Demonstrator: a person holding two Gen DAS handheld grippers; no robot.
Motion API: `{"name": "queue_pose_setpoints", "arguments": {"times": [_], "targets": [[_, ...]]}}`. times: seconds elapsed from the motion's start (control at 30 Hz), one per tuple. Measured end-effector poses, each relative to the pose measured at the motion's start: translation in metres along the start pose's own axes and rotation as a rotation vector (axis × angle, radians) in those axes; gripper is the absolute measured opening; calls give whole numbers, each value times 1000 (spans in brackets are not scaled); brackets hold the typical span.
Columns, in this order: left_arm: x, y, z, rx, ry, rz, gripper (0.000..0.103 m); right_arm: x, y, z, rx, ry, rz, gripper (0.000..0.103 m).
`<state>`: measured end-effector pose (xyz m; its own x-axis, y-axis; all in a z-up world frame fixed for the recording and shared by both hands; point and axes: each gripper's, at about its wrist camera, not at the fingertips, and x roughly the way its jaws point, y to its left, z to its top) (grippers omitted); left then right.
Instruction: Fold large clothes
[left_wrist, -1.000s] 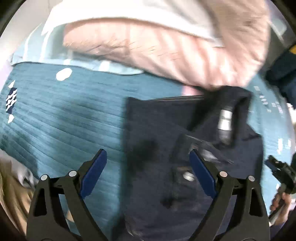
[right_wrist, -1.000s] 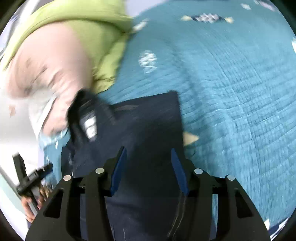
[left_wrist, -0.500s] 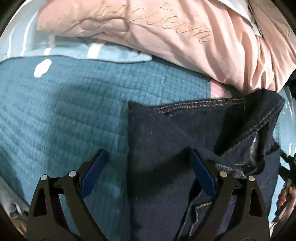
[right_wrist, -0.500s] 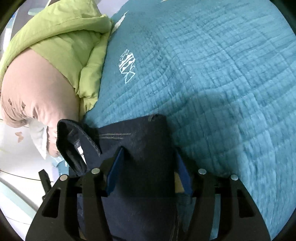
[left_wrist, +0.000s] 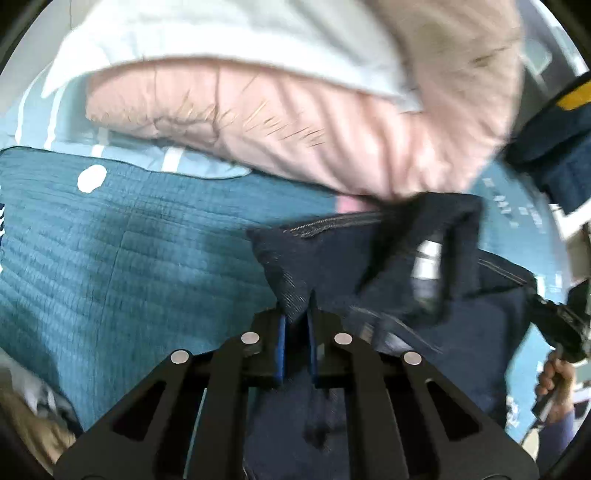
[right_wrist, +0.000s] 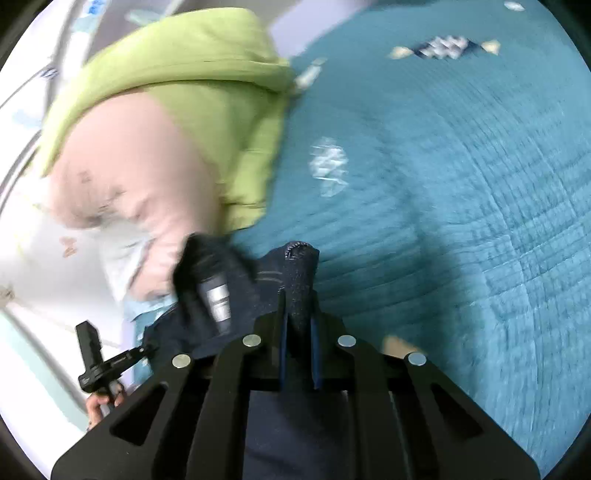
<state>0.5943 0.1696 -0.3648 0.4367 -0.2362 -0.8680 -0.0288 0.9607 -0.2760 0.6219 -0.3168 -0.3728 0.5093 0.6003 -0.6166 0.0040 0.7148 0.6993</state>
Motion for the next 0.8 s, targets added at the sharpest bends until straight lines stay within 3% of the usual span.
{"name": "queue_pose_setpoints", "arguments": {"times": [0.23, 0.47, 0.63, 0.8], "targets": [[-90, -22, -67, 49, -68, -69, 8, -70, 54, -37, -124, -7, 16, 9], [-154, -21, -145, 75, -60, -94, 7, -142, 82, -96, -172, 28, 10, 9], [-181, -11, -224, 99, -10, -87, 8, -181, 66, -163, -207, 115, -34, 9], [-159, 14, -290, 74, 105, -59, 12, -179, 27, -232, -218, 248, -171, 12]]}}
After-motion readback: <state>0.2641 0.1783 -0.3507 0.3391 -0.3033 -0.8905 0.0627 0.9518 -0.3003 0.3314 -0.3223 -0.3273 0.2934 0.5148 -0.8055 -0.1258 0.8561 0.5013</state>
